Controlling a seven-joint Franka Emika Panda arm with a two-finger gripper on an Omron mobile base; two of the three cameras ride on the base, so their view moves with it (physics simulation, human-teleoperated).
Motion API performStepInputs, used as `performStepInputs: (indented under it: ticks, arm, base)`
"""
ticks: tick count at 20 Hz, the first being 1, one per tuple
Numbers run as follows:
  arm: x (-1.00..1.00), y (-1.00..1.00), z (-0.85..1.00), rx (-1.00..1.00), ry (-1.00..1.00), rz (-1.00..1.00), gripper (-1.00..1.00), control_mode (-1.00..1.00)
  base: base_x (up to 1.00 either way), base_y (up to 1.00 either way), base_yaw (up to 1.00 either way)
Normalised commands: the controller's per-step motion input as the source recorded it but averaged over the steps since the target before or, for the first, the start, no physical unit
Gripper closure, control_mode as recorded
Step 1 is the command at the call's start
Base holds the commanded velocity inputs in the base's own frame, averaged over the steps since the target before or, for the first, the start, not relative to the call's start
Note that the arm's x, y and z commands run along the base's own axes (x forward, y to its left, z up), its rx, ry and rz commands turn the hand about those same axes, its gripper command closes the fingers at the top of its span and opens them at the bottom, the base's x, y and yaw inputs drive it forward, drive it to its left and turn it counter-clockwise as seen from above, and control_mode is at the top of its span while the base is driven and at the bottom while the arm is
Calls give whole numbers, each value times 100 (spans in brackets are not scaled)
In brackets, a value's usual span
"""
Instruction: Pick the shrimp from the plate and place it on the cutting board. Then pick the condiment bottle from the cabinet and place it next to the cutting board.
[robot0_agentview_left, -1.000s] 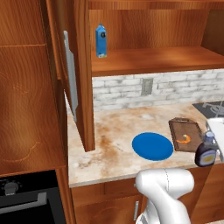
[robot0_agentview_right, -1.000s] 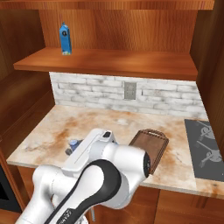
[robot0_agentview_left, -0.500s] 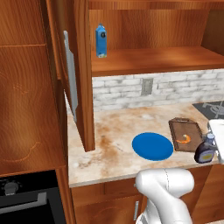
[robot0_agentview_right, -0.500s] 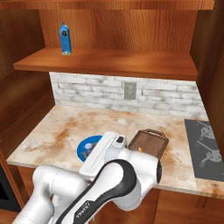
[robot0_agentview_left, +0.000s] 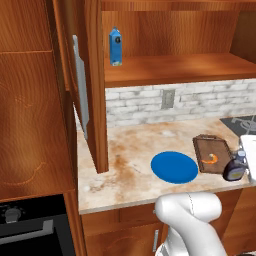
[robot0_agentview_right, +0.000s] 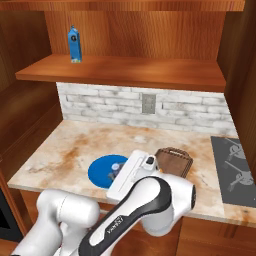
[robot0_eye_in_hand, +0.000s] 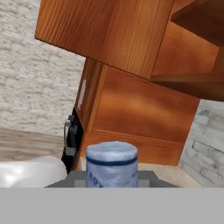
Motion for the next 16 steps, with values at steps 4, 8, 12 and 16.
performStepInputs:
  ticks: [4,8,12,16]
  arm:
    - [15,-19,-29,0,2,0,100,-100]
    - [9,-3,-31,1,7,0,100,-100]
    - [7,0,-22,2,6,0,100,-100]
    - [7,0,-15,3,3,0,100,-100]
  base:
    - [0,0,0]
    - [0,0,0]
    - [0,0,0]
    - [0,0,0]
